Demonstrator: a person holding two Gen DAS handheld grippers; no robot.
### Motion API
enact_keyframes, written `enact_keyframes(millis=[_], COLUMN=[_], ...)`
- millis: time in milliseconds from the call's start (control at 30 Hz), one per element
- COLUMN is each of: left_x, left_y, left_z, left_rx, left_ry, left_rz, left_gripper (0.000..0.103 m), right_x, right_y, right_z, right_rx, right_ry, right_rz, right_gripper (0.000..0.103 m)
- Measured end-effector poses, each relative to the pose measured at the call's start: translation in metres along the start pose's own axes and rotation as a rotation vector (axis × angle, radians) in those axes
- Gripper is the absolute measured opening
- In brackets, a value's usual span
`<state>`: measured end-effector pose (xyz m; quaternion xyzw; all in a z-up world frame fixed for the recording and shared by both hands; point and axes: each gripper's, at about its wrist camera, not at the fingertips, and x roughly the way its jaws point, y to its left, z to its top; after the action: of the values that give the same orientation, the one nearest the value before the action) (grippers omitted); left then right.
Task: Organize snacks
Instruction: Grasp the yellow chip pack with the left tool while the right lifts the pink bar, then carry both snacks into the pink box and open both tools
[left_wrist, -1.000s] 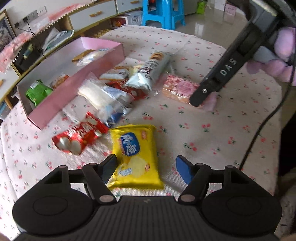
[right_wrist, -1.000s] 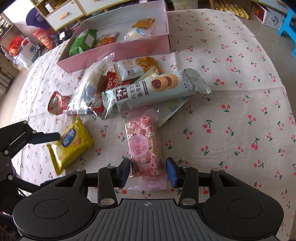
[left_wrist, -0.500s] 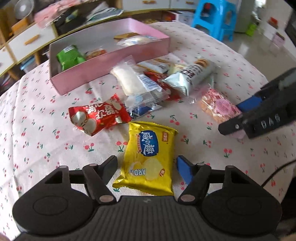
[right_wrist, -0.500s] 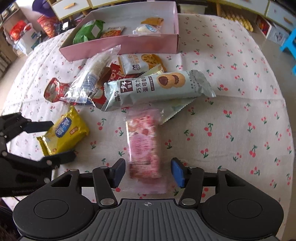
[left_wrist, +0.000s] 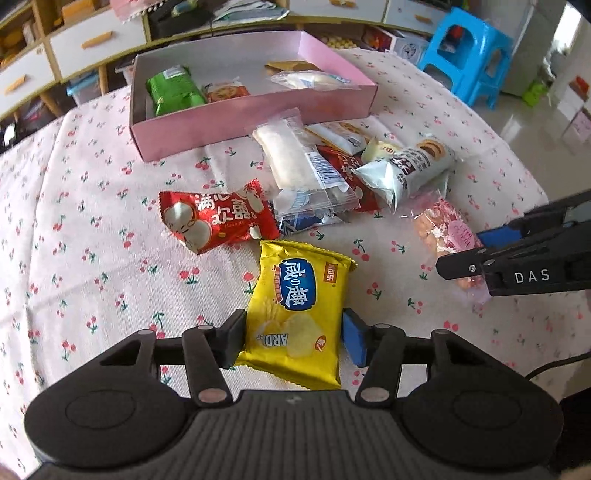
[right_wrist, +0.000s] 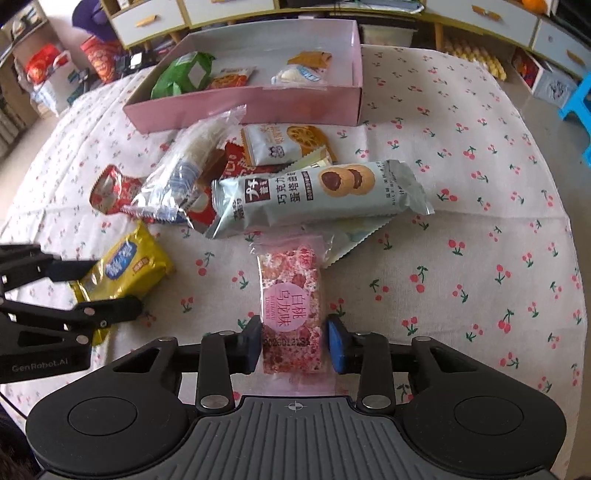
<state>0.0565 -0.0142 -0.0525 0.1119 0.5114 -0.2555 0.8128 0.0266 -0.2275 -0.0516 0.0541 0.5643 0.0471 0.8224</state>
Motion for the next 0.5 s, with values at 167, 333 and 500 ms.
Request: enact_keyframes(millis=[167,333,500], left_x=[-0.007,-0.018,-0.028], left_y=[0.003,0.004,0.009], left_z=[0.001,0.004,0.01], left_rx=[-0.032,-0.041,-0.068], left_ry=[-0.004,-0.024,-0.053], left_rz=[-0.028,-0.055,-0.073], left_gripper=[0.05,0.05,0.05], right_x=[-0.01,-0.018,-0.03], right_y=[0.001,0.0,-0.007], right_z=[0.001,0.001,0.004], right_rx=[0.008,0.041,0.092], right_ry=[-0.009,0.003,-0.005], right_rz=[0.029,0.085,0.144], right_gripper=[0.034,0.034,0.033])
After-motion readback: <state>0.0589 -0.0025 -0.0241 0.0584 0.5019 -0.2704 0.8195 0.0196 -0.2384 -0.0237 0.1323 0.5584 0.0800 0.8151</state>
